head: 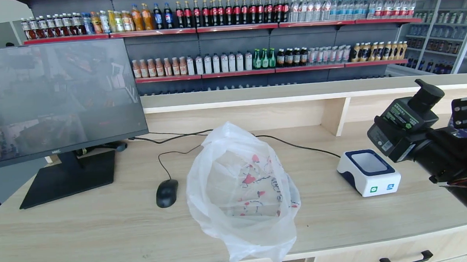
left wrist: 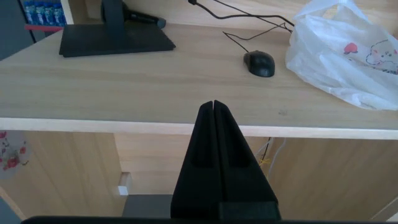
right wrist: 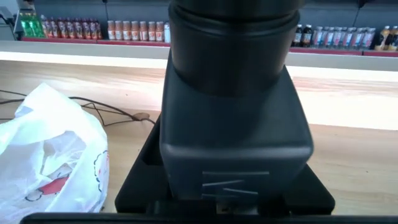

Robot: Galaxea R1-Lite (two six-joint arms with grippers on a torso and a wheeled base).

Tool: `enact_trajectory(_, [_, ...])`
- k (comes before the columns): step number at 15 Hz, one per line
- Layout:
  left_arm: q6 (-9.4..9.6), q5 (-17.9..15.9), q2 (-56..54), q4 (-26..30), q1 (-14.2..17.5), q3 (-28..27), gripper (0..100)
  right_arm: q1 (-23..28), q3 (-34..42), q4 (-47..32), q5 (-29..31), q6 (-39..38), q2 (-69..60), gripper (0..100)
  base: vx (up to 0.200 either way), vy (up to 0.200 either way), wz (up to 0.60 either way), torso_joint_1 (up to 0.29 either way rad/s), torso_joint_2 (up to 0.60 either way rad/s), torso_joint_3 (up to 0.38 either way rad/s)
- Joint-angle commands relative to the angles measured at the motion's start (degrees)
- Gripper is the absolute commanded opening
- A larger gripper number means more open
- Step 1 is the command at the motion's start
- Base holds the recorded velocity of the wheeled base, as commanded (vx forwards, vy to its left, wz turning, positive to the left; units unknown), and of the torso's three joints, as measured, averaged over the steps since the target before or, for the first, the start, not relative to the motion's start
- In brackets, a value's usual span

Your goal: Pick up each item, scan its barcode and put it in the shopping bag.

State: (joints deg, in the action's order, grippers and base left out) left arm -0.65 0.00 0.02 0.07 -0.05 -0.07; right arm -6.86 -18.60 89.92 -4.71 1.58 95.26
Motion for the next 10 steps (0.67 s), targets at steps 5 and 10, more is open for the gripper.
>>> enact_trajectory(5, [0.21,0.00,-0.02,0.01,-0.04,0.07,0,-0.08,0.23,0.08,-0.04,0.00,0.19,0,0.000,0.040,0.00,0.000,0.00,0.000])
enact_trajectory(10, [0.21,0.00,-0.02,0.01,-0.04,-0.01,0,-0.08,0.67,0.08,-0.04,0.00,0.28,0,0.000,0.000,0.60,0.000,0.00,0.004])
